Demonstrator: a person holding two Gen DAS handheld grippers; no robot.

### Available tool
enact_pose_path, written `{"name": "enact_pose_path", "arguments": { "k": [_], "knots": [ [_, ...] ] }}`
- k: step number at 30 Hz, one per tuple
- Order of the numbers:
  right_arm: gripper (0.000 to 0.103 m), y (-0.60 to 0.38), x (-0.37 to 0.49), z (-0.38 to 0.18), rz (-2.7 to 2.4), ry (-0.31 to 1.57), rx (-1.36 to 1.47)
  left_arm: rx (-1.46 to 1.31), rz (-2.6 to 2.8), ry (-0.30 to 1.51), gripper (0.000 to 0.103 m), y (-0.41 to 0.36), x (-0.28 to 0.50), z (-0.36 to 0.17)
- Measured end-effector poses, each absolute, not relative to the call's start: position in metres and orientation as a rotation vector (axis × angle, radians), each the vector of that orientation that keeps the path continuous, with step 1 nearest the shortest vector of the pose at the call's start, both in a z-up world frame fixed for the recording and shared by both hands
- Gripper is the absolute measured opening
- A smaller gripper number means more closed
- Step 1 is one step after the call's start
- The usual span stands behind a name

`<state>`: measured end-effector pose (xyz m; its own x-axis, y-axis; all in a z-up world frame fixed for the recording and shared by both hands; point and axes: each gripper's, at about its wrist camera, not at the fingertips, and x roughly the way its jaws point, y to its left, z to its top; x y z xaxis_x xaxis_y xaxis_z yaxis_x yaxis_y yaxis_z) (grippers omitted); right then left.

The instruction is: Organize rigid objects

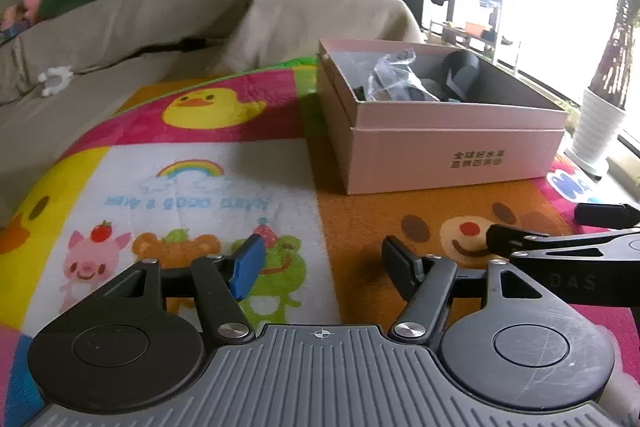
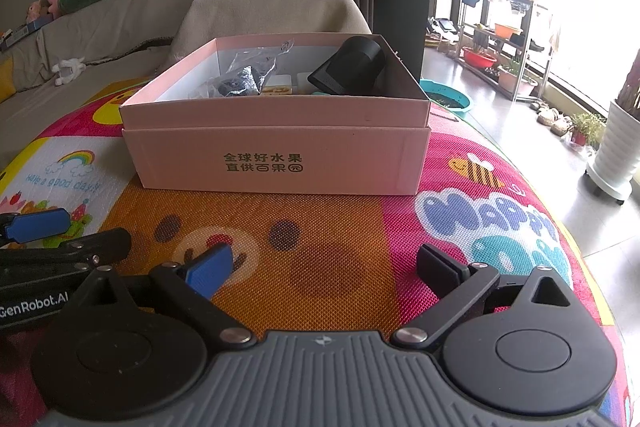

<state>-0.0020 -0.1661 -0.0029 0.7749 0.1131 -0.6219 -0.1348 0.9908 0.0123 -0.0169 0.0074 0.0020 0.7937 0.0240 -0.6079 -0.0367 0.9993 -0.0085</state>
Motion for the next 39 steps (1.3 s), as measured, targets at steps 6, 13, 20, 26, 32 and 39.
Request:
{"name": "enact_pose_path", "arguments": {
  "k": [6,13,20,26,32,39],
  "knots": [
    [0.099,-0.1661,-0.0020,-0.0029,0.134,0.671,-0.034,-0.015,0.036,0.650,0.072,0.0075,-0.0178,0.0015],
    [0.099,-0.1661,-0.0021,-0.0030,0.134,0.671,-0.034,-0.019,0.036,0.649,0.071,0.0065,-0.0176,0.0016],
    [0.099,-0.1660,-0.0019,-0.0030,0.134,0.671,-0.034,-0.022,0.035,0.649,0.071,0.0061,-0.0177,0.0018],
    [0.099,-0.1660,-0.0019,-0.0030,0.134,0.671,-0.034,-0.022,0.034,0.649,0.071,0.0064,-0.0177,0.0017],
    [0.099,-0.1659,-0.0018,-0.0030,0.134,0.671,-0.034,-0.023,0.034,0.649,0.071,0.0065,-0.0177,0.0016],
    [0.099,-0.1660,-0.0019,-0.0031,0.134,0.671,-0.034,-0.023,0.034,0.649,0.071,0.0066,-0.0178,0.0017]
  ]
}}
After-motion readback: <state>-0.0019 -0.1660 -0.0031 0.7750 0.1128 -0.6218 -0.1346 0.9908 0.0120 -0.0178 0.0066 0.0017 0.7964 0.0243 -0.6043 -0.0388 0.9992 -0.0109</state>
